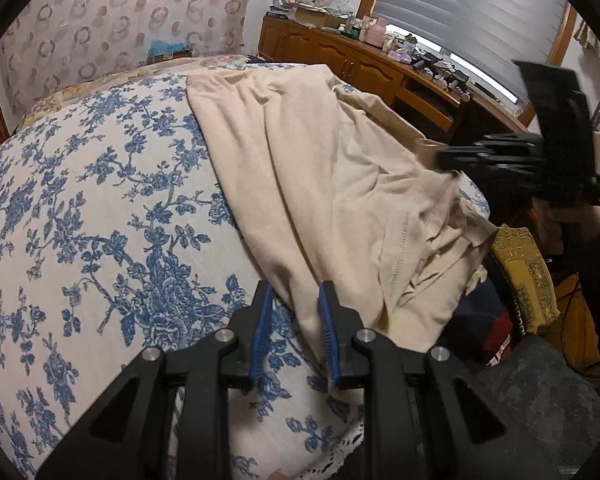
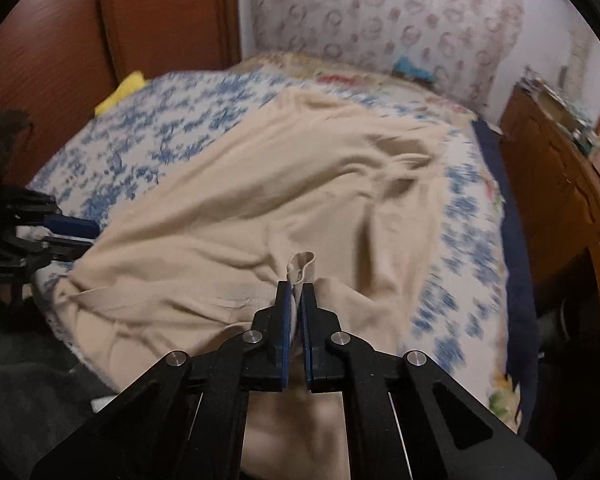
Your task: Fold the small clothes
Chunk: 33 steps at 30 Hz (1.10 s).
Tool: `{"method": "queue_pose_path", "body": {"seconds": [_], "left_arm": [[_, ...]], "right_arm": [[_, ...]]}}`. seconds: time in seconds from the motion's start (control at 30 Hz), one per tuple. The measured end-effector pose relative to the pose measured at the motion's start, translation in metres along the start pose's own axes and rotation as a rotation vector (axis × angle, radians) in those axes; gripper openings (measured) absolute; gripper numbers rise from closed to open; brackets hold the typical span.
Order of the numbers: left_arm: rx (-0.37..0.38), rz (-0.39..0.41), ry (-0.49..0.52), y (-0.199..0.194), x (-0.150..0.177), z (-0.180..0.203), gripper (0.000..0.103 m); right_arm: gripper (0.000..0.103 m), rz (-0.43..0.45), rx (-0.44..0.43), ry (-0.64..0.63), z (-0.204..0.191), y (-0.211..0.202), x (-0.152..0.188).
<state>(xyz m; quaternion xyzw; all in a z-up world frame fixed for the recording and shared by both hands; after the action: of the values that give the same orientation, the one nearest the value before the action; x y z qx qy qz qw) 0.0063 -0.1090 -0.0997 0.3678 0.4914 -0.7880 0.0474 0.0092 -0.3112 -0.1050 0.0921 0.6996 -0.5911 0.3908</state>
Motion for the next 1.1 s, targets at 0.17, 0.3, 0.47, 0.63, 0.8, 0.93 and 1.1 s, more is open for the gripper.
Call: {"method": "queue_pose_path", "body": {"seconds": [0.17,0.3,0.47,0.63,0.8,0.93,1.1], "left_arm": [[0.018,-0.013,0.006,-0.002,0.001,0.005,0.021],[0.024,-0.03,0.017,0.0,0.002,0.011,0.021],[0.021,-0.05,0.031,0.002,0.005,0.017,0.021],[0.021,-0.082,0.033,0.01,0.01,0.018,0.021],[0.025,-0.089,0.036,0.013,0.013,0.02,0.021],[0.025,-0.086,0.028,0.013,0.014,0.019,0.021],[0.067,-0.108,0.013,0.015,0.013,0.021,0.021]], "right_arm": [[0.002,-0.033,0.043,0.055,0.017,-0.032,0.04],[0.002,-0.103,0.051,0.065,0.024,-0.028,0.062],[0.023,-0.045,0.042,0.081,0.021,-0.033,0.048],[0.043,-0.014,0.093,0.121,0.028,-0.024,0.043],[0.043,-0.071,0.117,0.167,0.044,0.004,0.055],[0.044,-0.096,0.089,0.176,0.04,0.01,0.064],[0.044,-0.128,0.02,0.106,0.017,0.01,0.065]]}}
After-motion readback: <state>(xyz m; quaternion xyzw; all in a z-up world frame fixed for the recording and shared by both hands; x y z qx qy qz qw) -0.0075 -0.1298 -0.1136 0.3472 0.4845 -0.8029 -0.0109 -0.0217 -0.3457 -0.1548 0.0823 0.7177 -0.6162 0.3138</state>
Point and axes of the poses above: each gripper's, at about its wrist camera, not at the fingertips, and y roughly the way its jaws point, z to its right, x to its underside, the point moved 4 cm from there along y, roughly the way its jaws point, and after that the axes turned 2 degrees about z, right-handed, at the moved point
